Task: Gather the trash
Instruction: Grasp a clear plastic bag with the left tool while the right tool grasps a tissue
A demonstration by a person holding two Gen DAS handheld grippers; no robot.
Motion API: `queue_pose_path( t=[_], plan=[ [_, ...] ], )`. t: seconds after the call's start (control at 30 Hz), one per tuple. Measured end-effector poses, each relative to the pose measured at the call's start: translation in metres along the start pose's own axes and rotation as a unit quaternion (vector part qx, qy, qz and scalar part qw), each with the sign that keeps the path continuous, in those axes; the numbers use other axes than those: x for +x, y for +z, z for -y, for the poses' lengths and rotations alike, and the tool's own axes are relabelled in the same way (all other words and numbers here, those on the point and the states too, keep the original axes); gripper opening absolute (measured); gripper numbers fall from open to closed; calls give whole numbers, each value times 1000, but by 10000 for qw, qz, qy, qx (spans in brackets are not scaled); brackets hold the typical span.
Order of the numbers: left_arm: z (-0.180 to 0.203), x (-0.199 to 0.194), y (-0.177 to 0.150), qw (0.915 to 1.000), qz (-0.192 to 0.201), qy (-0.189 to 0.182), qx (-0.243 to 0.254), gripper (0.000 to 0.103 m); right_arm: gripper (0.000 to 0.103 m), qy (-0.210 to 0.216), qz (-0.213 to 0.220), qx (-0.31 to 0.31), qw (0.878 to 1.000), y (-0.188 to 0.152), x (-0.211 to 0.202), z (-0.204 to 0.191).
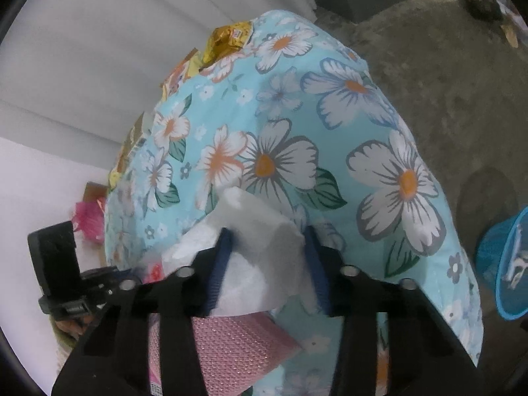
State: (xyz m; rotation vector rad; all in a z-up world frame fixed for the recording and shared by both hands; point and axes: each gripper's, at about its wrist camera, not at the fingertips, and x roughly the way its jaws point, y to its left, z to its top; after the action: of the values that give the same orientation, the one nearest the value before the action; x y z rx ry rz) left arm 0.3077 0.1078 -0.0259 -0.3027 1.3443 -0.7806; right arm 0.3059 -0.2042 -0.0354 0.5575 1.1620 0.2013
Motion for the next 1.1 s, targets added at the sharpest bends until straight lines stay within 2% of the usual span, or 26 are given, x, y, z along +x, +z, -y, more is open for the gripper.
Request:
queue_pose_path(
  t=[0.07, 0.13, 0.2, 0.37, 0.57, 0.87, 1.1],
  plan=[
    [1, -4, 2, 9999, 146, -49, -7, 10, 12, 143, -44, 67, 9999, -1, 2, 1],
    [4, -15, 4, 9992, 370, -128, 19, 7, 5, 281, -15, 134, 9995, 0, 1, 1],
    [8, -27, 7, 9978, 628, -204, 29, 4, 4, 473, 131, 169, 9987, 1, -5, 0],
    [16, -57, 11, 9908, 1275, -453, 45, 2, 2, 1095, 562, 223, 9921, 7, -35, -12],
    [25, -101, 7, 9749, 2151, -569, 71, 2, 1, 1431, 1106, -68, 9835, 9, -80, -39],
    [57, -146, -20, 9520, 3004, -225, 537, 1, 1, 1620, 1755, -539, 9695, -8, -137, -69],
    [110, -158, -60, 9280, 3534, 291, 1142, 1, 1, 1611, 1983, -714, 9642, -34, -161, -74]
  ],
)
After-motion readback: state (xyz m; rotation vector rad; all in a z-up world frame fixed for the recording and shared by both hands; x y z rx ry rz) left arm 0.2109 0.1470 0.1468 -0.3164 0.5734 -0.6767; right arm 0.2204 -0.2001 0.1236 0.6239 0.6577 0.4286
